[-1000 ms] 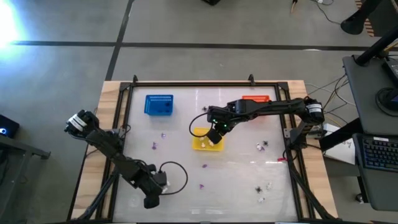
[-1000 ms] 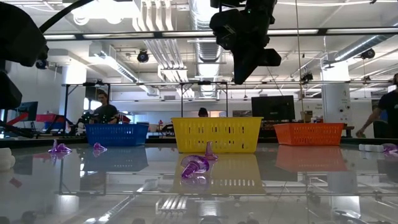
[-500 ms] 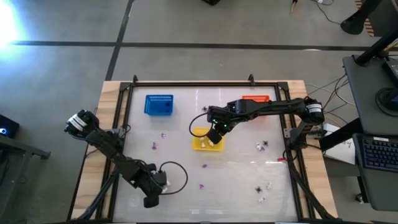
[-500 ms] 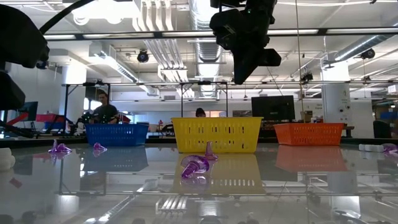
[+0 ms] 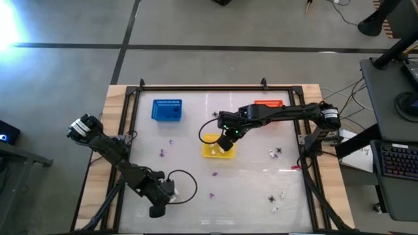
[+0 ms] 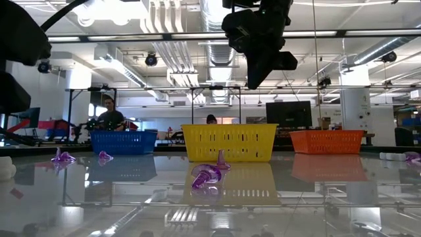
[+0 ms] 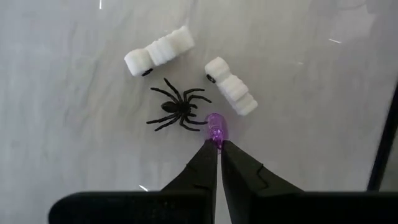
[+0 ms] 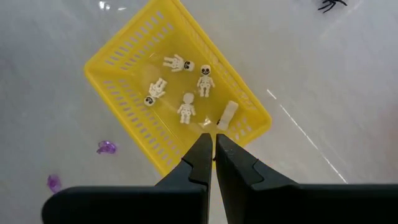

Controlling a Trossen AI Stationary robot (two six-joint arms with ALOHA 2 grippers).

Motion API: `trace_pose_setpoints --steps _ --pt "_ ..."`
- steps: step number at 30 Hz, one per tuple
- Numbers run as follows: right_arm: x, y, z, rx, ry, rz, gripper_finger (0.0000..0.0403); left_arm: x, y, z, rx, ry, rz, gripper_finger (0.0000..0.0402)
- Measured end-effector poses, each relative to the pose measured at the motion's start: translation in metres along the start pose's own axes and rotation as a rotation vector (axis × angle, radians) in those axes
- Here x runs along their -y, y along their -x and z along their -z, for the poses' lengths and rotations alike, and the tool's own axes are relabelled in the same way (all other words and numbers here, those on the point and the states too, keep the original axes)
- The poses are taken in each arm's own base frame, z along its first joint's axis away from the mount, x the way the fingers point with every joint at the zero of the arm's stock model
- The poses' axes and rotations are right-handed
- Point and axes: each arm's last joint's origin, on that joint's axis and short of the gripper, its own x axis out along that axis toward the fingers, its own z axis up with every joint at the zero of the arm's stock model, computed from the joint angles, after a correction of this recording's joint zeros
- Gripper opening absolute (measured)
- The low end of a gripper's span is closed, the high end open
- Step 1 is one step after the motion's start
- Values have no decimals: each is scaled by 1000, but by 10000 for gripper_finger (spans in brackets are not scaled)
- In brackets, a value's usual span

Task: Sort Halloween decoration
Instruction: Put the purple witch hat toy into the orange bin

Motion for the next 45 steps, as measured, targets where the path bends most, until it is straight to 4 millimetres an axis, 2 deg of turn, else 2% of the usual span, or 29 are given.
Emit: trace_pose_setpoints --steps 6,13,19,23,30,38,45 --pt "3 6 5 -42 -1 -6 13 -3 20 2 29 1 -6 0" --pt "7 27 13 -43 2 -8 13 -5 47 2 113 3 31 0" --pt "6 46 20 -86 14 -147 13 -13 68 3 187 -8 12 0" --pt "5 53 23 -83 31 -174 13 -22 81 0 242 -6 -3 0" --pt "2 50 25 -86 80 -172 13 -37 101 -11 360 -29 -32 0" --pt "-5 29 23 -139 85 -146 13 -59 119 -24 434 -73 -67 0" --pt "-7 20 21 -165 125 -166 13 -67 125 -28 458 -125 -91 0"
